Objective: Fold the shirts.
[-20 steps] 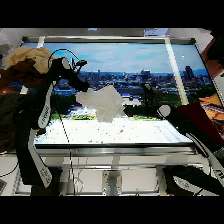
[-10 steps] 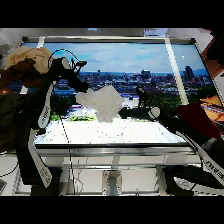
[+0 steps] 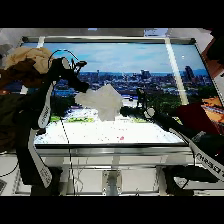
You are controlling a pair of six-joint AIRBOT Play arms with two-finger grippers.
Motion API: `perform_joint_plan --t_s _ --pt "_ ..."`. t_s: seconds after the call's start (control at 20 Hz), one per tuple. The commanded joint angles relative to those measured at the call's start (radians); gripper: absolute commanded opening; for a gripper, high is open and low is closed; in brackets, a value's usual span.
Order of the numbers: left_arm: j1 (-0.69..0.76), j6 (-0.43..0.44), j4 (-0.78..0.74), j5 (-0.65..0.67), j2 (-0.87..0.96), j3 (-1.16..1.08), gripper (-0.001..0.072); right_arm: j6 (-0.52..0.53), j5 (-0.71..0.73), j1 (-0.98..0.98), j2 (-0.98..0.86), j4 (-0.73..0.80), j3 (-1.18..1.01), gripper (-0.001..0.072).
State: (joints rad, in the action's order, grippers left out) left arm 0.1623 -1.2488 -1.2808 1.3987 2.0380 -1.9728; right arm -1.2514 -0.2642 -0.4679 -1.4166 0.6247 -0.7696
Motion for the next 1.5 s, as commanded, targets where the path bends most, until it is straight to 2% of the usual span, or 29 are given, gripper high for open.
perform_joint_plan --t_s 0.0,0.1,0.25,0.55,0.65,0.7,0.8,0.85,1.05,1.25,1.45 --pt "-0.001 -0.003 0.001 -0.001 0.000 0.000 0.0014 0.003 0.040 0.000 -0.028 -0.019 -0.055 0.0030" --pt "-0.001 -0.022 -0.006 0.007 0.000 -0.023 0.0013 0.003 0.020 0.012 -0.021 0.014 -0.101 0.0029" --pt "-0.001 -0.097 -0.048 0.010 -0.029 -0.141 0.0013 -0.003 -0.079 0.058 0.038 0.194 -0.181 0.0027" --pt "-0.001 -0.115 -0.151 0.044 -0.379 -0.143 0.0013 -0.036 -0.308 0.220 0.401 0.431 -0.297 0.0026" --pt "0.000 -0.116 -0.075 0.037 -0.531 -0.143 0.0013 -0.036 -0.326 0.245 0.529 0.489 -0.367 0.0025" --pt "0.000 -0.114 0.009 0.035 -0.604 -0.143 0.0013 -0.036 -0.326 0.252 0.581 0.519 -0.417 0.0024" --pt "0.007 -0.101 0.171 0.042 -0.723 -0.142 0.0013 -0.036 -0.324 0.261 0.644 0.555 -0.530 0.0025" --pt "0.018 -0.087 0.201 0.046 -0.773 -0.142 0.0013 -0.035 -0.324 0.266 0.655 0.555 -0.589 0.0024" --pt "0.065 -0.121 0.164 0.114 -0.892 -0.086 0.0013 -0.035 -0.314 0.265 0.632 0.554 -0.745 0.0024" --pt "0.072 -0.188 0.104 0.276 -0.899 0.148 0.0012 -0.036 -0.333 0.265 0.516 0.534 -0.747 0.0024" --pt "0.082 -0.189 0.035 0.189 -0.898 0.565 0.0012 -0.035 -0.385 0.262 0.235 0.407 -0.747 0.0025"
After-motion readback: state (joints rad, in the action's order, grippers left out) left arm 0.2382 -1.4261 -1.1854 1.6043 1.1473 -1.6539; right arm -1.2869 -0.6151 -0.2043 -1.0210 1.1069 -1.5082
